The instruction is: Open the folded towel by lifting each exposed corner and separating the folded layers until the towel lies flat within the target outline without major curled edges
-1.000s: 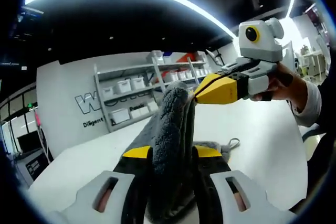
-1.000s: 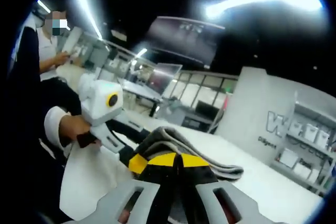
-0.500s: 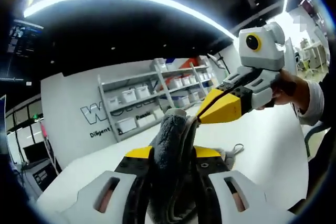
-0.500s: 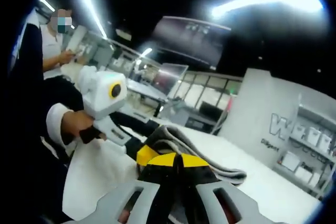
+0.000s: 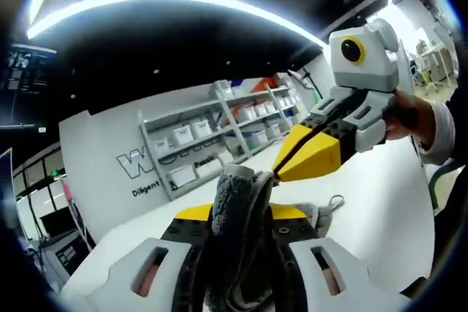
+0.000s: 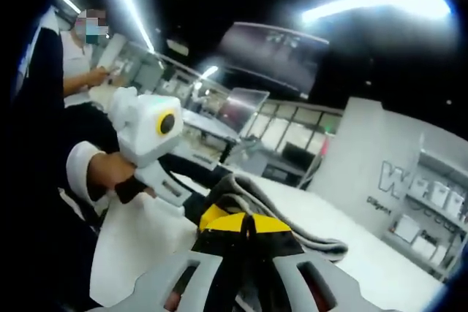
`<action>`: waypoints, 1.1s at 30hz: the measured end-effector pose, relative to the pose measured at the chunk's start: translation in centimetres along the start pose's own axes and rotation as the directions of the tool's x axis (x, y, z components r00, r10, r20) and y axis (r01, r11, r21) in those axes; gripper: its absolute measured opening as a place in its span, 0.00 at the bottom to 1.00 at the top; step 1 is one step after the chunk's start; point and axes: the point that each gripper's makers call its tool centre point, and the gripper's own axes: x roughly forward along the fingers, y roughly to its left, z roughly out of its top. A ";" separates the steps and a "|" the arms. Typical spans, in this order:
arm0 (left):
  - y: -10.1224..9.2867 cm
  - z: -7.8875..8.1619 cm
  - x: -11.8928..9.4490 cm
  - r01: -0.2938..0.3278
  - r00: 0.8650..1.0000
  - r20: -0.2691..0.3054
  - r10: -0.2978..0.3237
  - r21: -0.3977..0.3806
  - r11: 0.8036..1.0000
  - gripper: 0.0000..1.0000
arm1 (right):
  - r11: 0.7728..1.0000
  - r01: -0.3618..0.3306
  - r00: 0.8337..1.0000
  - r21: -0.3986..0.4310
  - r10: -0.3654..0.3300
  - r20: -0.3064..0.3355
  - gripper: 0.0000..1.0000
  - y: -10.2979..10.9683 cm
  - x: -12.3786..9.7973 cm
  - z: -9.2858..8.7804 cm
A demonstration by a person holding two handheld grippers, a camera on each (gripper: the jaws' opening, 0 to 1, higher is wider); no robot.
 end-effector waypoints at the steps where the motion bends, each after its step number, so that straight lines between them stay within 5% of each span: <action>1: 0.1 0.0 0.0 -0.003 1.000 0.001 0.003 -0.004 1.000 0.25 | 1.000 -0.001 1.000 -0.001 0.001 0.000 0.00 0.0 0.0 0.0; 20: 0.6 -0.4 -0.2 -0.004 1.000 0.009 0.004 -0.034 0.999 0.13 | 1.000 0.001 1.000 -0.012 -0.001 0.001 0.00 0.1 0.1 -0.1; 33: 1.6 -0.5 -0.4 -0.018 1.000 0.016 0.019 -0.058 0.998 0.13 | 0.999 0.024 0.997 0.046 -0.021 -0.068 0.09 -1.2 -0.2 -2.5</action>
